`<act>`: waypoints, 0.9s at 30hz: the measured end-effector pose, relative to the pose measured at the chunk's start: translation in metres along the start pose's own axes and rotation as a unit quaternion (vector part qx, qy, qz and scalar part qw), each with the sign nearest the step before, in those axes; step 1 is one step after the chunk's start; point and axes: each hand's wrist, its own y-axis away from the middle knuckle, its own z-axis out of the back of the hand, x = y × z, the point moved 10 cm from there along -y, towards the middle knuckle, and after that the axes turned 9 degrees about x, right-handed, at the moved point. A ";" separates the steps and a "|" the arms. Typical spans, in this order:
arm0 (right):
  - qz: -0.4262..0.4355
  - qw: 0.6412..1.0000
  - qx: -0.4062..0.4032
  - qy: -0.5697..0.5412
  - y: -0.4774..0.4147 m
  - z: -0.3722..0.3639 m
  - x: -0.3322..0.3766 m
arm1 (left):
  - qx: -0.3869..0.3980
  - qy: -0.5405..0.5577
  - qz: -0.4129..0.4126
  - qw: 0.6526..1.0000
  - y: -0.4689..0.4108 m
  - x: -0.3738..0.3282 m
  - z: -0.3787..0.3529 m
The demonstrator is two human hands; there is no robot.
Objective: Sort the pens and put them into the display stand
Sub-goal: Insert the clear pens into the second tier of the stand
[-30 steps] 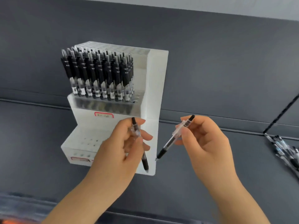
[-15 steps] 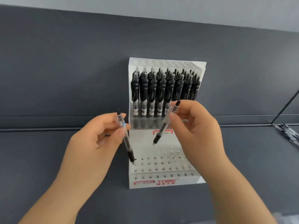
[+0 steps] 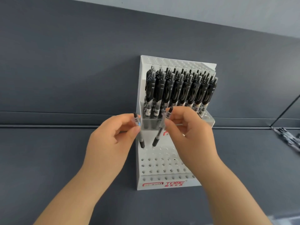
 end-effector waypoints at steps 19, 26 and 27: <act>0.025 0.997 0.003 0.075 0.005 -0.016 -0.003 | 0.104 -0.185 0.050 0.976 -0.022 0.029 -0.028; 0.005 0.984 0.041 0.172 0.003 -0.032 -0.011 | 0.111 -0.216 0.035 0.970 -0.022 0.028 -0.029; 0.005 0.983 0.042 0.180 0.003 -0.033 -0.011 | 0.111 -0.219 0.031 0.969 -0.022 0.028 -0.029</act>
